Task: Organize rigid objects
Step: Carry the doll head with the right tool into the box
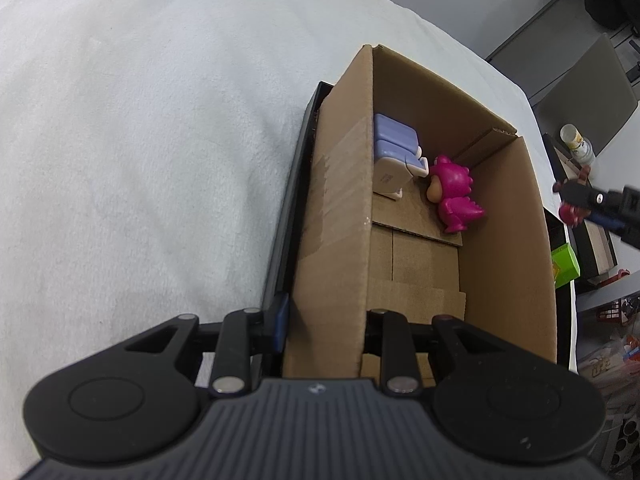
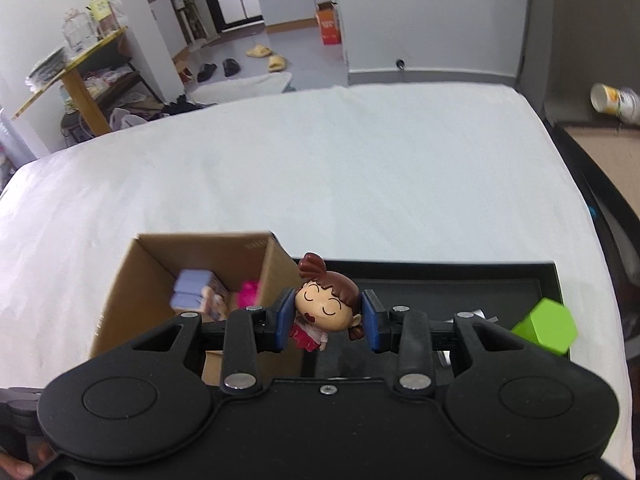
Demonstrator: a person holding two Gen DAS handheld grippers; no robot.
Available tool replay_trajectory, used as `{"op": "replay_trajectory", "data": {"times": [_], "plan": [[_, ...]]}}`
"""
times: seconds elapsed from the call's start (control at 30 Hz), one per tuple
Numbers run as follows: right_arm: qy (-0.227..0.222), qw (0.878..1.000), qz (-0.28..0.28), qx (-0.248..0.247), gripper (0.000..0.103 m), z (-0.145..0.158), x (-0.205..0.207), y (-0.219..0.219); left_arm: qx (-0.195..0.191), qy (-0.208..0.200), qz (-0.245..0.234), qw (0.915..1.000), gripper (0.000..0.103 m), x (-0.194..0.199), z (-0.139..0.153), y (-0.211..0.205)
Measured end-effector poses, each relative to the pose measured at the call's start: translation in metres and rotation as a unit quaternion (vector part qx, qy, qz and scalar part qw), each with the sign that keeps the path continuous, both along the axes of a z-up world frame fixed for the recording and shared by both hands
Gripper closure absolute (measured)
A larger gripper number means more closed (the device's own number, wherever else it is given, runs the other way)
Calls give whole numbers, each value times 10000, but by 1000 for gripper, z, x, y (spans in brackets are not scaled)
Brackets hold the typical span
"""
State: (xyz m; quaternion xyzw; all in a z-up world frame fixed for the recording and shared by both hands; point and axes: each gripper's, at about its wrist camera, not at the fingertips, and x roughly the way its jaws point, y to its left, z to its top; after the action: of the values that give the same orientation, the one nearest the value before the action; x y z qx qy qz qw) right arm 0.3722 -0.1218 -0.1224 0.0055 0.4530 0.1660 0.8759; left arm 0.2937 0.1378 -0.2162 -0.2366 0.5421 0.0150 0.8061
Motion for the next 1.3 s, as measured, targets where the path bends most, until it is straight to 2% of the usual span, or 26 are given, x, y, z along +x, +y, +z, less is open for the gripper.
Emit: {"op": "replay_trajectory", "data": {"times": [0.2,0.6,1.07,1.3], "plan": [[-114,9997,228,37,68,8,4,21,-4,-3,6,10000,76,0,0,0],[-86,9971,755,-88,68,0,9,74,-49,-8,-34,10000,76,0,0,1],[-156,9917,1165,-516,67,-8,4,102,-121,12,-59,9999,76,2,-1,4],[-144,9857,1378,-959,67,-16,3,116,-128,9,-56,9999,76,2,-2,3]]}}
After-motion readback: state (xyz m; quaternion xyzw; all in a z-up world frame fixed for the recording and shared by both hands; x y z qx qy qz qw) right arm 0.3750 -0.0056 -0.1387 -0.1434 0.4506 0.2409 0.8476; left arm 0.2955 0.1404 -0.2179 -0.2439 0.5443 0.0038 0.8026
